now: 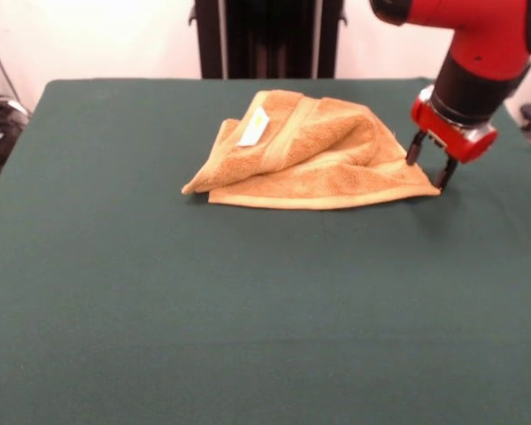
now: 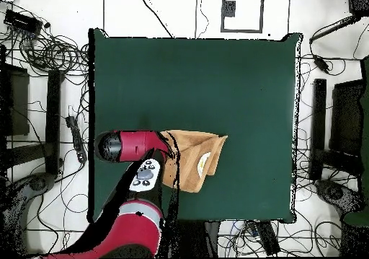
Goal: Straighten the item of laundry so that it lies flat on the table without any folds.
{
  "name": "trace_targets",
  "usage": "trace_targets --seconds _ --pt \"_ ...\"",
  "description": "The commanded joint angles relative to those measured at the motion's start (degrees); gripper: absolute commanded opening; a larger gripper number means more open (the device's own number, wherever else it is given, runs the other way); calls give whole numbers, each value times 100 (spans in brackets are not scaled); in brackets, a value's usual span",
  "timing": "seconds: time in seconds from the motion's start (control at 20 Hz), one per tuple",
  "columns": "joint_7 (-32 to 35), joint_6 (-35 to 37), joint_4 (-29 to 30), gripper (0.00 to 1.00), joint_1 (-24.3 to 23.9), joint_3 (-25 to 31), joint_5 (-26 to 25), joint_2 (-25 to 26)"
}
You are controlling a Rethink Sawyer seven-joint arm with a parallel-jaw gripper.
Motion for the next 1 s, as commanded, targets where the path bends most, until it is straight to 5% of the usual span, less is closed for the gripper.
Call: trace_targets --seconds 0.05,0.45,0.75,1.0 --pt "347 -414 501 100 -284 667 115 224" --pt "461 -53 140 100 -39 489 60 127" --pt "-108 -97 -835 100 -353 595 -153 762" --pt "-93 1242 -375 100 -546 745 116 -511"
